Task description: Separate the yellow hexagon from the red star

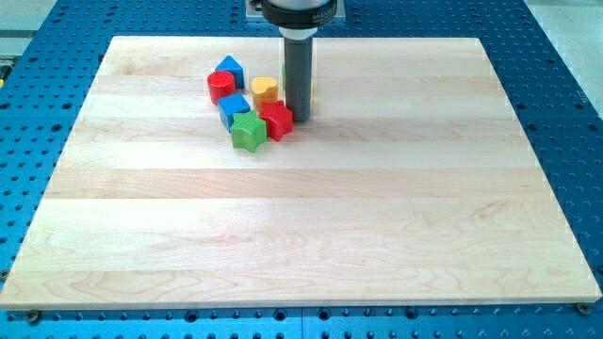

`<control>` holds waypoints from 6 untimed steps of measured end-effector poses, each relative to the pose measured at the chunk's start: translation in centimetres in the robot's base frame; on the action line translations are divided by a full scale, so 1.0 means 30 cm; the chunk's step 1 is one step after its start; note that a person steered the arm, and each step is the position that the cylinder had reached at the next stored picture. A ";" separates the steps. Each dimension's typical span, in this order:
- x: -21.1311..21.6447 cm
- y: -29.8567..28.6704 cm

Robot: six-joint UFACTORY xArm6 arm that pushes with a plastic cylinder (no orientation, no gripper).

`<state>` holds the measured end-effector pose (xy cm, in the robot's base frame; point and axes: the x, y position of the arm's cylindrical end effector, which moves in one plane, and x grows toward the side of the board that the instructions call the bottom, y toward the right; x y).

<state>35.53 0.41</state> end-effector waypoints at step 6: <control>0.053 0.045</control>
